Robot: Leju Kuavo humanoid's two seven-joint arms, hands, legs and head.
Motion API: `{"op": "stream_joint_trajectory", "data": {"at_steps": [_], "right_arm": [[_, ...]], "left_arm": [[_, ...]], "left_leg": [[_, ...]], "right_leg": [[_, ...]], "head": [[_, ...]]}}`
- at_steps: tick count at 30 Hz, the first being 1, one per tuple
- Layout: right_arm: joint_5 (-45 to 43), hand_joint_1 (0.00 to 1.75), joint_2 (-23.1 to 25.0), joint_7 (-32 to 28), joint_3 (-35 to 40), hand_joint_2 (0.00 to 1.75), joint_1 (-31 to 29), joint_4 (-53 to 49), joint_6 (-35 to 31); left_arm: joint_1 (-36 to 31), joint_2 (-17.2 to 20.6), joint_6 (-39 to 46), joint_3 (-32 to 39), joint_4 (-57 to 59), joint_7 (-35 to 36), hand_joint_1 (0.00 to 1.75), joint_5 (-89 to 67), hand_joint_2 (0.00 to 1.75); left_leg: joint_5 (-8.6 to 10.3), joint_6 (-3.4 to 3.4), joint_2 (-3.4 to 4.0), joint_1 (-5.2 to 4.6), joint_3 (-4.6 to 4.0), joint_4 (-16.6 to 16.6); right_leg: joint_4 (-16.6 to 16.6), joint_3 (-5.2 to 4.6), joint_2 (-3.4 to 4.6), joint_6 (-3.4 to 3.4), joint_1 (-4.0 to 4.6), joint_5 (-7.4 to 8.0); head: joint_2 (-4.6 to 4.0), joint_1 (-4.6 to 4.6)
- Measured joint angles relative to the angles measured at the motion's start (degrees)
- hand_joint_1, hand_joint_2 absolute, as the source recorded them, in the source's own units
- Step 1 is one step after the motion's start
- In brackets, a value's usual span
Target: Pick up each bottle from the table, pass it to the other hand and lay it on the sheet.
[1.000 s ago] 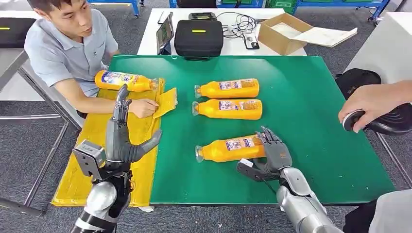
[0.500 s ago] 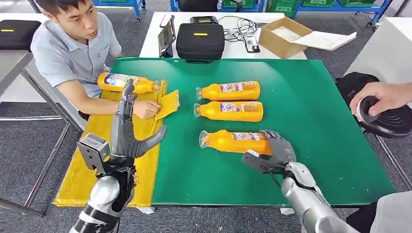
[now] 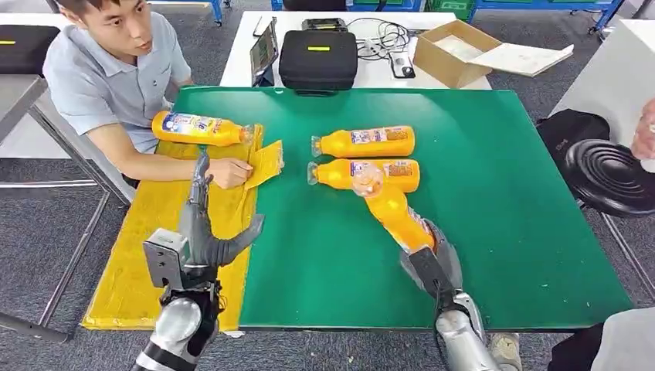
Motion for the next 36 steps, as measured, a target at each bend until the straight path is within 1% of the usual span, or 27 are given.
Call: {"op": "stream_joint_trajectory", "data": {"at_steps": [2,6,11,14,20,23,28,33,36], "right_arm": [[-1.2,1.75,0.3,0.0,-0.2,1.75,1.5,-2.1,-0.4],[-7.4,1.75,1.9,0.1,-0.4,1.75,4.4,-9.7,-1.7],[-8.3,1.75,4.0,0.8,-0.5,1.75,5.9,-15.8,-1.1],[-6.5,1.75,4.9,1.3,0.3,1.75,5.8,-16.6,-1.7],[-6.2,1.75,5.8,1.3,1.1,1.75,5.8,-16.8,-2.1],[-4.3,1.75,6.2,0.7,2.5,1.75,5.8,-16.8,-2.0],[0.4,1.75,8.1,0.3,8.3,1.75,5.2,-15.1,-4.0],[2.0,1.75,9.1,0.2,12.5,1.75,4.8,-13.4,-4.7],[2.8,1.75,9.3,0.2,16.9,1.75,4.8,-12.5,-6.7]], "left_arm": [[0.5,-0.1,-0.2,-0.3,0.7,0.5,0.0,0.1,1.75],[2.8,-0.2,-2.8,-1.8,1.5,2.3,0.0,0.7,1.75],[4.9,-0.2,-6.8,-5.3,2.0,3.0,0.0,1.6,1.75],[5.3,-0.2,-8.2,-6.9,2.0,3.3,0.0,2.7,1.75],[5.5,-0.2,-9.0,-8.1,2.0,3.4,0.0,3.4,1.75],[5.5,-0.2,-11.4,-8.6,2.0,4.1,0.0,5.4,1.75],[4.8,-1.5,-12.9,-9.2,1.4,3.8,0.0,11.3,1.75],[4.1,-2.2,-12.9,-9.4,0.8,3.8,0.0,13.7,1.75],[3.6,-2.9,-12.9,-9.4,0.7,4.7,0.0,17.8,1.75]], "left_leg": [[0.0,0.0,-0.01,-0.03,-0.11,0.0],[0.0,0.01,-0.07,-0.05,-0.35,0.0],[0.0,0.01,-0.06,-0.05,-0.66,0.0],[0.0,0.01,-0.07,-0.04,-0.67,0.0],[0.01,0.0,-0.08,-0.04,-0.69,0.0],[0.01,0.0,-0.07,-0.04,-0.71,0.0],[0.01,0.0,-0.08,-0.03,-0.72,0.0],[0.01,0.0,-0.07,-0.02,-0.73,0.0],[0.01,0.0,-0.07,-0.02,-0.75,0.0]], "right_leg": [[0.0,-0.06,-0.02,0.01,-0.03,0.0],[0.0,-0.3,-0.1,0.02,-0.06,-0.01],[0.0,-0.62,-0.1,0.02,-0.05,-0.01],[0.0,-0.63,-0.1,0.02,-0.04,-0.01],[0.0,-0.63,-0.11,0.02,-0.05,-0.01],[0.0,-0.63,-0.11,0.02,-0.05,-0.01],[0.0,-0.67,-0.11,0.02,-0.04,-0.02],[0.0,-0.67,-0.11,0.01,-0.03,-0.02],[0.0,-0.68,-0.11,0.01,-0.04,-0.02]], "head": [[0.0,0.02],[0.0,0.0],[0.0,0.0],[0.0,0.0],[0.0,0.0],[0.0,0.02],[0.0,0.0],[0.0,0.0],[0.0,0.02]]}}
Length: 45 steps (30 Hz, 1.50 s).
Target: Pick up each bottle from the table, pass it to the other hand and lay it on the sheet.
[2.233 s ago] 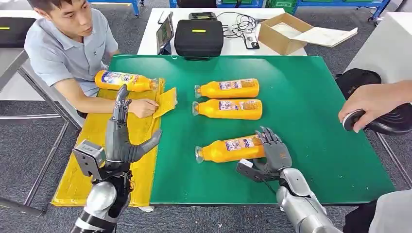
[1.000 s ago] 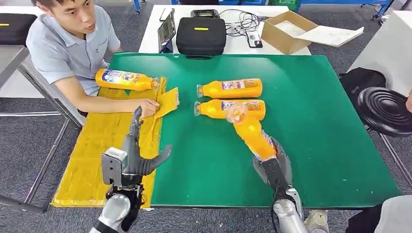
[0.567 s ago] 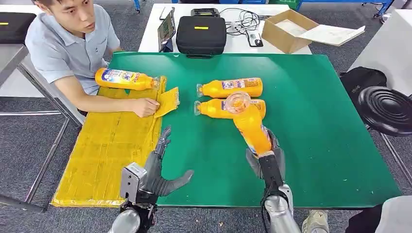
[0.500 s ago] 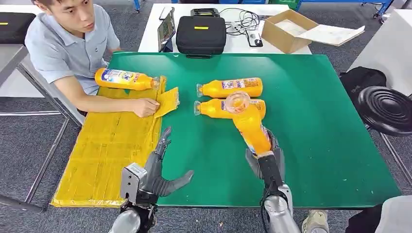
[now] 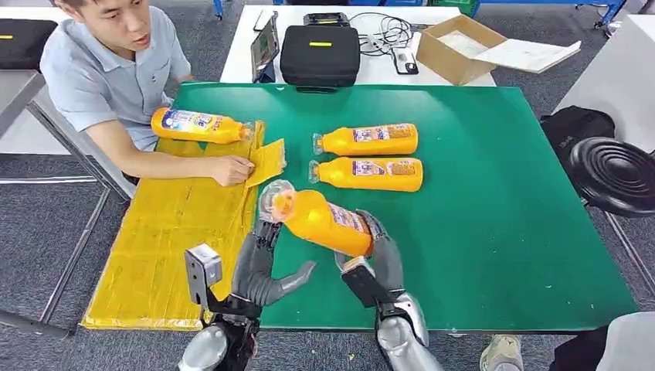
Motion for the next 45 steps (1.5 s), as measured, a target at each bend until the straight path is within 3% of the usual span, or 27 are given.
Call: {"op": "stream_joint_trajectory", "data": {"at_steps": [6,19,20,21,22,23,24,25,28,29,45], "right_arm": [[-0.4,1.75,0.6,0.0,7.5,1.75,0.1,1.5,-1.5],[-3.5,1.75,0.5,0.0,12.9,1.75,-1.6,4.3,-2.3],[-3.8,1.75,0.5,0.0,13.3,1.75,-1.8,4.4,-2.3],[-3.9,1.75,0.5,0.1,13.5,1.75,-1.9,4.5,-2.3],[-4.0,1.75,0.5,0.1,13.8,1.75,-2.1,4.5,-2.3],[-4.0,1.75,0.5,0.1,14.0,1.75,-2.2,4.5,-2.2],[-3.9,0.61,0.5,0.2,14.2,1.75,-2.3,4.5,-2.1],[-3.8,0.0,0.5,0.2,14.4,1.75,-2.3,4.5,-1.9],[-2.4,0.0,0.5,0.5,15.3,1.75,-2.2,4.1,-1.5],[-2.0,0.0,0.5,0.5,15.8,0.0,-1.9,4.0,-1.4],[-2.3,0.0,0.5,0.5,19.6,0.0,-0.6,2.4,-5.0]], "left_arm": [[-0.6,-0.4,-0.6,-0.3,-0.3,1.6,0.0,2.7,1.75],[-0.8,-0.1,-2.1,-0.9,-0.8,2.4,0.0,5.7,1.75],[-0.9,0.1,-2.0,-1.2,-0.8,2.4,0.14,5.5,1.75],[-1.1,0.2,-2.0,-1.3,-0.8,2.4,1.48,5.2,1.75],[-1.3,0.3,-1.9,-1.5,-0.7,2.3,1.75,5.0,1.75],[-1.4,0.5,-1.9,-1.6,-0.6,2.2,1.75,4.8,1.75],[-1.6,0.6,-1.8,-1.7,-0.4,1.9,1.75,4.4,1.75],[-1.6,0.7,-1.3,-1.7,-0.3,1.6,1.75,3.8,1.75],[-2.0,0.7,0.3,-1.7,-0.1,1.0,1.75,2.7,1.75],[-2.4,0.7,0.5,-1.6,0.0,1.0,1.75,2.7,1.75],[-3.5,1.8,-0.5,1.6,-0.2,2.3,1.75,8.1,1.75]], "left_leg": [[0.0,0.0,-0.01,0.0,-0.01,0.0],[0.0,0.0,-0.01,0.0,-0.02,0.0],[0.0,0.0,-0.01,0.0,-0.02,0.0],[0.0,0.0,-0.01,0.0,-0.02,0.0],[0.0,0.0,-0.01,0.0,-0.02,0.0],[0.0,0.0,-0.01,0.0,-0.02,0.0],[0.0,0.0,-0.01,0.0,-0.02,0.0],[0.0,0.0,-0.01,0.0,-0.02,0.0],[0.0,0.0,-0.02,0.0,-0.02,0.0],[0.0,0.0,-0.03,0.0,-0.03,0.0],[0.02,-0.02,-0.02,0.0,-0.05,0.0]], "right_leg": [[0.0,-0.03,-0.02,0.0,0.0,0.0],[0.0,-0.03,-0.02,0.0,0.0,0.0],[0.0,-0.03,-0.03,0.0,0.0,0.0],[0.0,-0.04,-0.02,0.0,0.0,0.0],[0.0,-0.03,-0.02,0.0,0.0,0.0],[0.0,-0.03,-0.02,0.0,0.0,0.0],[0.0,-0.03,-0.02,0.0,0.0,0.0],[0.0,-0.03,-0.02,0.0,0.0,0.0],[0.0,-0.03,-0.03,0.0,0.0,0.0],[0.0,-0.03,-0.04,0.0,0.0,0.0],[0.0,-0.04,-0.04,0.0,0.0,0.0]], "head": [[0.0,-0.02],[0.0,-0.02],[0.0,0.0],[0.0,0.0],[0.0,0.0],[0.0,0.0],[0.0,0.0],[0.0,-0.02],[0.0,0.0],[0.0,0.02],[0.0,0.0]]}}
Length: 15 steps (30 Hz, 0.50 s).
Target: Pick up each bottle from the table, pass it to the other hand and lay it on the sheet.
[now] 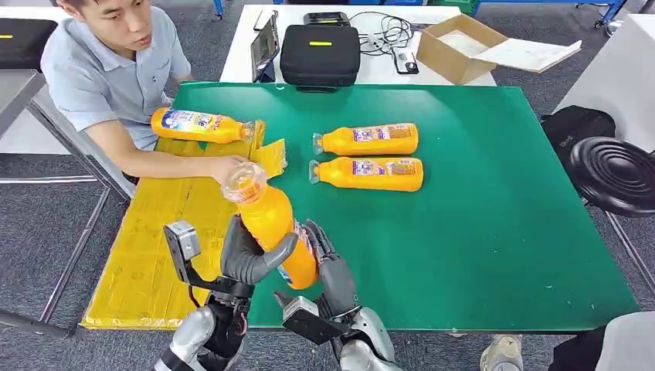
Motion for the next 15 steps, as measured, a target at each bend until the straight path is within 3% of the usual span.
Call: {"op": "stream_joint_trajectory", "data": {"at_steps": [9,15], "right_arm": [[-0.6,0.0,-0.1,-0.5,1.0,0.0,-0.1,-0.5,-1.0],[-0.3,0.0,-0.5,-0.5,1.0,0.0,-0.1,-0.2,-3.1]], "left_arm": [[-0.4,1.7,1.0,1.4,-0.3,-0.7,1.75,-2.7,1.75],[-1.4,5.4,7.0,2.3,-0.3,-3.8,1.75,-22.0,1.75]], "left_leg": [[0.0,0.0,0.0,0.0,0.0,0.0],[0.0,0.0,0.01,0.0,0.01,0.0]], "right_leg": [[0.0,-0.01,0.0,0.0,0.0,0.0],[0.0,-0.02,0.01,0.0,0.0,0.0]], "head": [[0.0,0.0],[0.0,0.0]]}}
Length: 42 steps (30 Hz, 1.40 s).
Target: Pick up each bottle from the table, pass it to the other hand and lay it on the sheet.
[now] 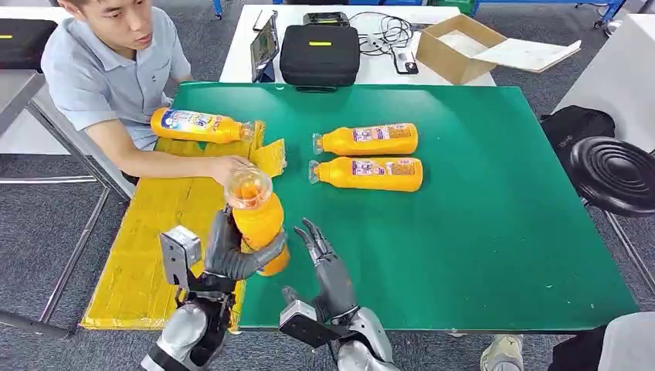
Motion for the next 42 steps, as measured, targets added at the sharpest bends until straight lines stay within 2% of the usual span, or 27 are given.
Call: {"op": "stream_joint_trajectory", "data": {"at_steps": [4,5,9,14,19,22,24,25,28,35,42], "right_arm": [[1.3,0.0,-0.6,0.0,-1.2,0.0,0.2,0.6,-0.1],[1.9,0.0,-0.7,0.0,-1.8,1.75,0.2,0.8,-0.1],[3.9,0.0,-0.7,0.0,-4.3,1.75,0.5,1.4,0.3],[5.1,0.0,-0.7,0.0,-7.0,1.75,0.9,2.5,0.9],[5.5,0.0,-0.5,0.0,-9.0,1.75,1.4,3.1,2.5],[5.6,0.0,-0.1,0.0,-9.6,1.75,1.7,3.1,3.5],[5.7,0.0,0.3,0.0,-9.9,1.75,2.0,3.1,3.8],[5.7,0.0,0.4,0.0,-10.2,1.75,2.2,3.1,3.9],[5.8,0.0,0.6,0.0,-10.6,1.75,2.3,3.1,4.0],[5.7,0.0,1.2,0.0,-11.0,1.75,2.6,3.1,5.6],[5.4,0.0,1.7,0.0,-11.1,1.75,2.6,3.1,6.1]], "left_arm": [[-0.7,3.5,0.6,3.7,-0.5,0.5,1.75,-14.6,1.75],[-0.9,4.2,0.8,4.6,-0.5,0.5,1.75,-18.2,1.75],[-1.9,6.5,1.9,8.6,-1.4,1.1,1.75,-31.3,1.75],[-3.5,9.4,1.7,9.9,-1.5,4.5,1.71,-43.5,1.75],[-7.3,11.1,4.9,9.4,2.8,12.7,1.71,-65.9,1.75],[-9.1,11.1,4.3,8.3,5.7,15.0,1.71,-73.1,1.75],[-9.8,11.1,3.9,7.5,7.3,15.5,1.71,-73.4,1.75],[-10.2,11.1,3.8,7.2,8.2,15.6,1.5,-73.5,1.75],[-10.8,11.1,3.7,6.4,9.4,15.7,1.75,-73.5,1.75],[-13.1,10.9,-6.5,3.0,13.2,16.1,1.75,-69.7,1.75],[-17.0,8.9,-7.7,-0.3,19.4,18.9,1.75,-70.1,1.75]], "left_leg": [[0.04,-0.06,0.01,0.02,0.0,0.0],[0.05,-0.07,0.01,0.02,0.0,0.0],[0.05,-0.07,-0.01,0.03,0.0,0.0],[0.05,-0.07,0.0,0.02,0.0,0.0],[0.06,-0.07,-0.01,0.02,0.01,0.0],[0.09,-0.08,-0.01,0.02,0.01,0.0],[0.09,-0.09,-0.01,0.02,0.01,0.0],[0.09,-0.09,0.01,0.02,0.01,0.0],[0.09,-0.09,0.01,0.02,0.0,0.0],[0.09,-0.09,0.01,0.02,-0.01,0.0],[0.13,-0.08,0.0,0.02,-0.01,0.0]], "right_leg": [[0.0,-0.01,0.0,0.0,0.02,0.0],[0.0,-0.02,0.01,0.0,0.02,0.0],[0.0,-0.02,0.0,0.0,0.01,0.0],[0.0,-0.03,0.0,0.0,0.0,0.0],[0.0,-0.03,0.0,-0.01,0.0,0.01],[0.0,-0.02,0.0,-0.01,0.01,0.01],[0.0,-0.03,0.0,-0.01,0.01,0.01],[0.0,-0.03,0.01,-0.01,0.01,0.01],[0.0,-0.05,0.01,-0.01,0.0,0.01],[0.0,-0.08,0.01,-0.01,0.0,0.01],[0.0,-0.06,0.01,-0.01,0.0,0.03]], "head": [[0.0,0.0],[0.0,0.0],[0.0,0.02],[0.0,0.0],[0.0,0.0],[0.0,0.0],[0.0,-0.02],[0.0,0.02],[0.0,0.0],[0.0,0.0],[0.0,0.02]]}}
